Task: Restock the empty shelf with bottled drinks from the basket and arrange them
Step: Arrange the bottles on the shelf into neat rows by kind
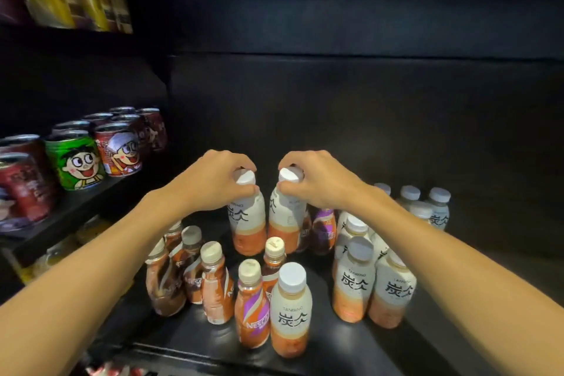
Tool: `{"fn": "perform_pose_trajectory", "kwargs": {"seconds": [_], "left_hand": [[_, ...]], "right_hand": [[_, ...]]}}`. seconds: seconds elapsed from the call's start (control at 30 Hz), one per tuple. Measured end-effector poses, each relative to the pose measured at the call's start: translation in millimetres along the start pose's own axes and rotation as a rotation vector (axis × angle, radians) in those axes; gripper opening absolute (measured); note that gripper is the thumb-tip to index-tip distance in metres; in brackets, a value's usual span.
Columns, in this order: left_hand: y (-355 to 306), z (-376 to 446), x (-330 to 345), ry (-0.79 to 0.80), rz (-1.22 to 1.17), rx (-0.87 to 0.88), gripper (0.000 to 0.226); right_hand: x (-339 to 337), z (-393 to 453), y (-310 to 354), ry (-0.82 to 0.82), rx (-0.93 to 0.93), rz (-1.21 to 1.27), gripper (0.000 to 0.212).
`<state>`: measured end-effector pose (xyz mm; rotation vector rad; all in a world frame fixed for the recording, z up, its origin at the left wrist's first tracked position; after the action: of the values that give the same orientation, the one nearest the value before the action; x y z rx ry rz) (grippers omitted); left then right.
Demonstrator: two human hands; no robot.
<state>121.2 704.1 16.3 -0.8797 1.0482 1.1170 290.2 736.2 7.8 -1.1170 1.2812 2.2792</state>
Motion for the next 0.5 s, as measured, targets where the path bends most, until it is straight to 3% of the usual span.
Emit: {"fn": "perform_pose_trajectory", "kwargs": {"seconds": [0.13,0.3,0.5], "left_hand": [[-24,1,-44,-0.163,-0.025,0.021,0.045],[-63,-7,-78,-0.249,-0.024,0.082,0.046],[-129,-37,-98,-0.308,-0.080,0.106,0.039]], "right_hand": [[-52,-17,21,-0.176,-0.002,0.032,0.042],[-105,-54,39,-0.319,-0.035,0.041,0.023],[-148,-114,30,-0.393,-0.035,0.017,0.027]]}}
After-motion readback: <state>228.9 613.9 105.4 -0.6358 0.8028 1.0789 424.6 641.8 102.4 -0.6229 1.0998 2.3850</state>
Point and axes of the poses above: each hand's wrist, its own z-axis towards the middle knuckle, its own x-axis out of the palm, y = z × x, the point moved 7 cm from there along z, towards the middle knuckle, and after that the axes turned 14 degrees about z, right-handed, at the moved point
